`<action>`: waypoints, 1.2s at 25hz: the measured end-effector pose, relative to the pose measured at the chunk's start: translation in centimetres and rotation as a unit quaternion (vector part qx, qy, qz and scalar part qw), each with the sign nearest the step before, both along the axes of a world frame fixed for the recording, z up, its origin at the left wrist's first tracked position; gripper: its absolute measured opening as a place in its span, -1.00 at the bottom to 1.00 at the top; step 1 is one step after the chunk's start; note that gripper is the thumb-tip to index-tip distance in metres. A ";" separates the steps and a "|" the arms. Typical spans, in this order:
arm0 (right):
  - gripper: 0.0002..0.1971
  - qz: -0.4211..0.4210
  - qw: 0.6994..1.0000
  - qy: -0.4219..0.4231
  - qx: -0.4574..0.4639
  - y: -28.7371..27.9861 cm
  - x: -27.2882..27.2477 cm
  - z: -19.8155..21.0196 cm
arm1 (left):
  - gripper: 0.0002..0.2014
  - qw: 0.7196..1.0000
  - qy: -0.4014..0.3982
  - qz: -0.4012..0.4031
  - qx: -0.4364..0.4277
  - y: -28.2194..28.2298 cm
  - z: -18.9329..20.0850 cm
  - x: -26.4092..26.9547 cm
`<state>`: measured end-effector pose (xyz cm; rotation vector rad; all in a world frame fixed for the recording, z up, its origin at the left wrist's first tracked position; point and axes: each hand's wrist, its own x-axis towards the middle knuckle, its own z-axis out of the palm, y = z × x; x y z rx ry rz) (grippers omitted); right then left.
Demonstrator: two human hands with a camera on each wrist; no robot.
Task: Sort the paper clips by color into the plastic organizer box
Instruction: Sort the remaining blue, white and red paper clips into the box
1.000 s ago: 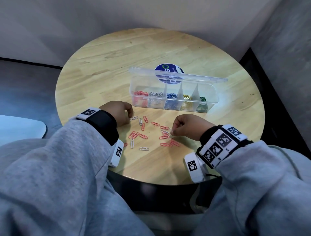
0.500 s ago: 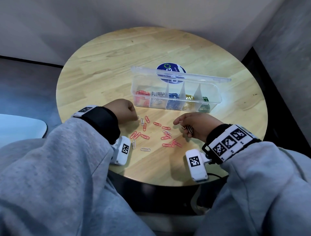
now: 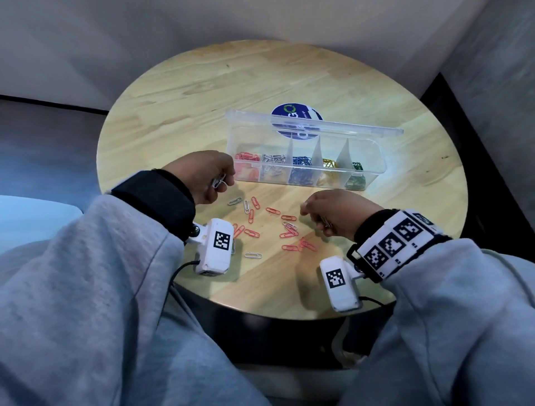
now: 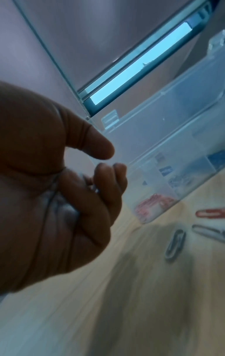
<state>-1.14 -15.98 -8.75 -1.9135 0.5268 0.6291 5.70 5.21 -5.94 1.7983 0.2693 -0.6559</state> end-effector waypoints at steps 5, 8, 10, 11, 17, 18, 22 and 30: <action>-0.91 0.160 0.967 -0.013 -0.199 0.3 -0.1 0.0 | -0.91 0.962 -0.098 -0.131 0.220 -0.2 -1.4 0.2; -0.94 0.162 0.960 -0.034 -0.228 0.8 0.0 0.1 | -0.84 0.909 -0.131 -0.208 0.338 -0.4 -2.0 0.1; -0.92 0.158 0.959 -0.040 -0.231 1.3 0.0 -0.2 | -0.86 0.898 -0.132 -0.222 0.357 -0.7 -2.5 0.1; -0.88 0.163 0.958 -0.042 -0.233 1.6 0.1 -0.3 | -0.88 0.894 -0.132 -0.224 0.365 -0.8 -2.8 0.1; -0.90 0.221 0.932 -0.034 -0.286 2.7 0.8 -0.5 | -0.89 0.886 -0.120 -0.233 0.383 -1.2 -3.6 0.2; -0.89 0.228 0.928 -0.033 -0.293 2.8 0.8 -0.5 | -0.91 0.886 -0.118 -0.233 0.383 -1.2 -3.5 0.2; -0.85 0.241 0.926 -0.025 -0.291 3.0 0.7 -0.6 | -0.95 0.890 -0.106 -0.236 0.375 -1.2 -3.3 -0.1; -0.95 0.240 0.928 -0.051 -0.279 3.1 0.7 -0.8 | -0.82 0.967 -0.046 -0.176 0.176 -1.1 -1.7 0.1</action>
